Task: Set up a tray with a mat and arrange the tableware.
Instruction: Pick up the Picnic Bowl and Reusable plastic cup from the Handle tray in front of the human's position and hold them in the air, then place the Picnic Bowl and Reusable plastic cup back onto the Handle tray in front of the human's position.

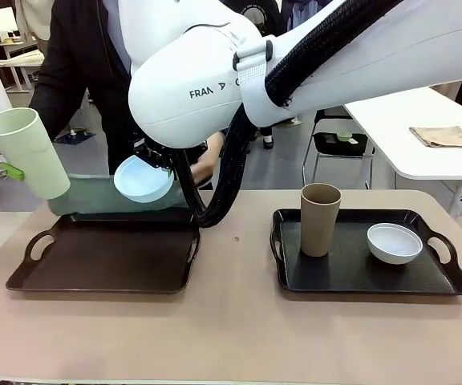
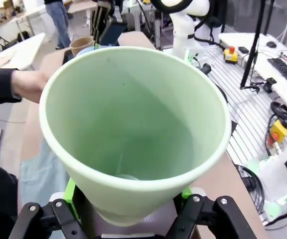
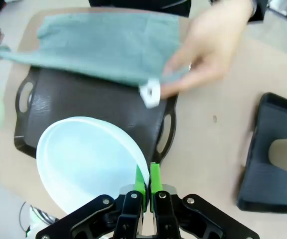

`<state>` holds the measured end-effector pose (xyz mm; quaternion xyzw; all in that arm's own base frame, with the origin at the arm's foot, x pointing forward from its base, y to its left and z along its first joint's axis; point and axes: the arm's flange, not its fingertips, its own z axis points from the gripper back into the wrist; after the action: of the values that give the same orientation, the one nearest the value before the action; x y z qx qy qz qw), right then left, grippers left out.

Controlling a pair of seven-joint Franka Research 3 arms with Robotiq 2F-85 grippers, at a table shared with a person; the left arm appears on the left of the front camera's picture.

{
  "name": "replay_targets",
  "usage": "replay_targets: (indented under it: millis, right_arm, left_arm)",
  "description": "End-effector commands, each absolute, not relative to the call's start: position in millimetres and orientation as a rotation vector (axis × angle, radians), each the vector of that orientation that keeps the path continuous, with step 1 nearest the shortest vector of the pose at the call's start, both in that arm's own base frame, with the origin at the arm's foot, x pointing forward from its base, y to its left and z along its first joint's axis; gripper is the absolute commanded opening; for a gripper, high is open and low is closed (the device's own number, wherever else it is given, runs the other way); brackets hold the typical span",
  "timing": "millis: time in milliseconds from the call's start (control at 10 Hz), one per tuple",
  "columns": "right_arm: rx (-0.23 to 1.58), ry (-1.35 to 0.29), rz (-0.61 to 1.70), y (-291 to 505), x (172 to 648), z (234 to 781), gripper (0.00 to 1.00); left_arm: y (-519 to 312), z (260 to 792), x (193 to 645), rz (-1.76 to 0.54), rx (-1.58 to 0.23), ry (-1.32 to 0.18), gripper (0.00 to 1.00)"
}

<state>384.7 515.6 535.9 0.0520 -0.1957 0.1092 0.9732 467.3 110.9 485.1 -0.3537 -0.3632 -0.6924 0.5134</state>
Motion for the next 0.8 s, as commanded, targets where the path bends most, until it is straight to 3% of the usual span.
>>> replay_targets:
  millis: [0, 700]
  right_arm:
    - [0.104, -0.394, 0.233, 520.3, 385.9, 541.9, 0.0]
    - [0.104, -0.394, 0.233, 520.3, 385.9, 541.9, 0.0]
  left_arm:
    - [110.9, 486.6, 471.0, -1.674, -0.846, -0.874, 0.0]
    - [110.9, 486.6, 471.0, -1.674, -0.846, -0.874, 0.0]
